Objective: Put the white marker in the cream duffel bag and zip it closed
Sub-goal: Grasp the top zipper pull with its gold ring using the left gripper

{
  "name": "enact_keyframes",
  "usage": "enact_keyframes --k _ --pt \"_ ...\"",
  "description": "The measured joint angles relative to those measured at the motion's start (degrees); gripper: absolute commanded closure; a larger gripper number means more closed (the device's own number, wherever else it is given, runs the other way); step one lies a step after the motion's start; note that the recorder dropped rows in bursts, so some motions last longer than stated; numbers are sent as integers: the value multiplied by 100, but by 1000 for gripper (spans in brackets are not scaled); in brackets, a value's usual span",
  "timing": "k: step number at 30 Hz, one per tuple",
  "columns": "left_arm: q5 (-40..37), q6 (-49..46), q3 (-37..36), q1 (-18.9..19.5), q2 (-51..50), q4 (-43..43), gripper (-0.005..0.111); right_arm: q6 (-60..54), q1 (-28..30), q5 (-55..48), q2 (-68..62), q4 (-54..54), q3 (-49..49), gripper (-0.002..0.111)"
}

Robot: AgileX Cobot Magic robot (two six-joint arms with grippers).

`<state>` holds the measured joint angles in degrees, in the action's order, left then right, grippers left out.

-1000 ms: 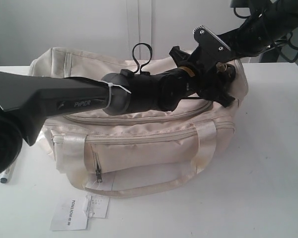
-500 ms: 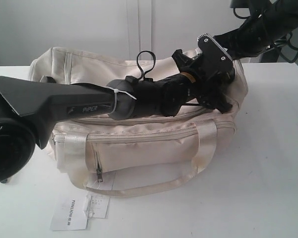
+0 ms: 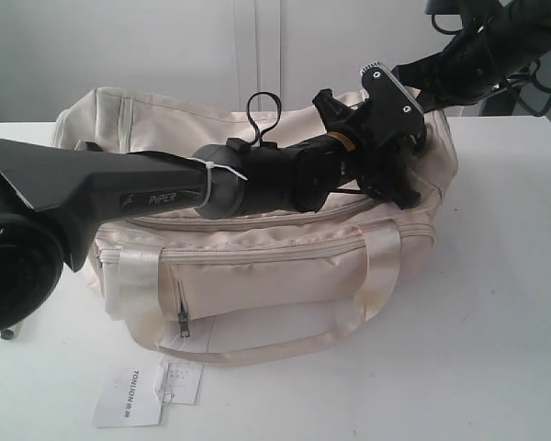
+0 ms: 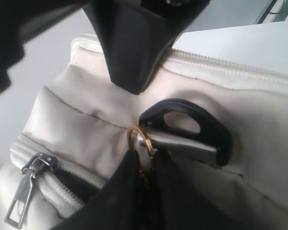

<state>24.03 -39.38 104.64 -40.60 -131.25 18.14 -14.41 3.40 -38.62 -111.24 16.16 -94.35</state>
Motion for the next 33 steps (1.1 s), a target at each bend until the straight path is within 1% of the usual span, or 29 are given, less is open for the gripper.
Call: enact_keyframes --k 8,15,23,27,33 --pt "-28 -85 0 0 56 55 107 0 0 0 0 0 0 108" --pt "-21 -112 0 147 147 626 107 0 0 24 0 24 0 108" --pt "-193 -112 0 182 219 753 107 25 0 36 0 47 0 108" --pt "-466 -125 0 147 349 777 107 192 0 36 0 47 0 108" --pt "-1330 -135 0 136 640 777 107 240 0 3 0 47 0 108"
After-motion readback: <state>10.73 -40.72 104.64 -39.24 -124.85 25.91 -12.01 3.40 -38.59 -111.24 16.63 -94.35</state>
